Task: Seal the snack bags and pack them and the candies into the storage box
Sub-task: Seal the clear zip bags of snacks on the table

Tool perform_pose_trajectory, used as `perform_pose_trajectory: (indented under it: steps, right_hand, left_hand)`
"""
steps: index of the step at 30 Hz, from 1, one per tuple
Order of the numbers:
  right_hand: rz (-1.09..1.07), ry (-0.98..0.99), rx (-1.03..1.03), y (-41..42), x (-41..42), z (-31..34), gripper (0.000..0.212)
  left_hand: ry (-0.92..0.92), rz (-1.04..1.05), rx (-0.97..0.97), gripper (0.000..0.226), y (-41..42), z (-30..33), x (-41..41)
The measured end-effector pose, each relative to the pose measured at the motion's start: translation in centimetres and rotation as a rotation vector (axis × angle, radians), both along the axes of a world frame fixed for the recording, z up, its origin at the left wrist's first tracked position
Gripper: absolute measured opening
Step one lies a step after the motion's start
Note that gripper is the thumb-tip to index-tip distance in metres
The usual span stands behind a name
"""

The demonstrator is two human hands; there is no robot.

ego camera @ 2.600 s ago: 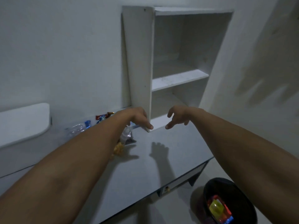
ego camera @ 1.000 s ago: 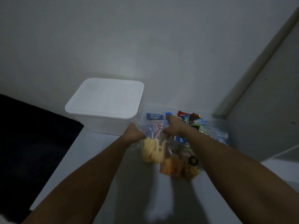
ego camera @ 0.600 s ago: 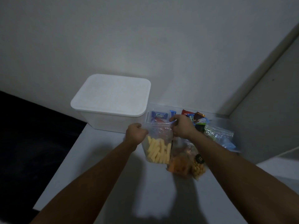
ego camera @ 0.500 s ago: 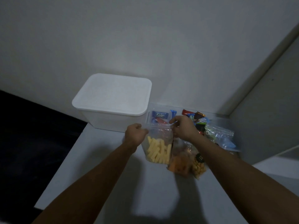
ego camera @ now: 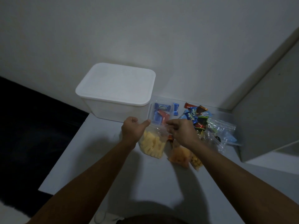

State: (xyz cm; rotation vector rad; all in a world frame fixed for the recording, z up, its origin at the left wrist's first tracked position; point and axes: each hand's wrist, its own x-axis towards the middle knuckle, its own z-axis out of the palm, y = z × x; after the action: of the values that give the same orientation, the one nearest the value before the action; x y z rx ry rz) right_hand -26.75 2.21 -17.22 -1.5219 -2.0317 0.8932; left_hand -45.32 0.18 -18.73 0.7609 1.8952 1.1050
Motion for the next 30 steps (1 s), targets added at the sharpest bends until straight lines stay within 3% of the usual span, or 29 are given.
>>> perform_pose_trajectory:
  steps: [5, 9, 13, 16, 20, 25, 30]
  right_hand:
    - [0.065, 0.012, -0.074, -0.2, -0.4, 0.5, 0.038]
    - [0.054, 0.072, -0.179, -0.5, -0.7, 1.3, 0.024]
    - [0.089, -0.048, -0.173, -0.5, -0.8, 1.5, 0.018]
    - [0.073, -0.164, 0.006, -0.4, -1.1, 1.3, 0.014]
    - [-0.114, -0.185, 0.291, 0.1, -1.1, 0.8, 0.019]
    - [-0.115, -0.129, 0.433, 0.6, -1.4, 1.6, 0.021]
    - [-0.108, -0.144, 0.399, 0.8, -1.4, 1.1, 0.021]
  left_hand:
    - [-0.042, 0.035, -0.006, 0.037, -0.1, 0.7, 0.8]
    - [-0.102, 0.068, 0.024, 0.030, -0.1, 1.1, 1.7]
    - [-0.140, 0.110, 0.056, 0.032, -0.2, 1.2, 2.2]
    - [-0.116, 0.157, 0.090, 0.039, -0.1, 1.3, 2.6]
    - [0.003, 0.097, 0.092, 0.043, 0.1, 1.9, 2.6]
    - [0.081, 0.039, 0.141, 0.040, 0.2, 3.4, 2.1]
    - [0.170, -0.007, 0.159, 0.043, -0.5, 2.8, 2.0]
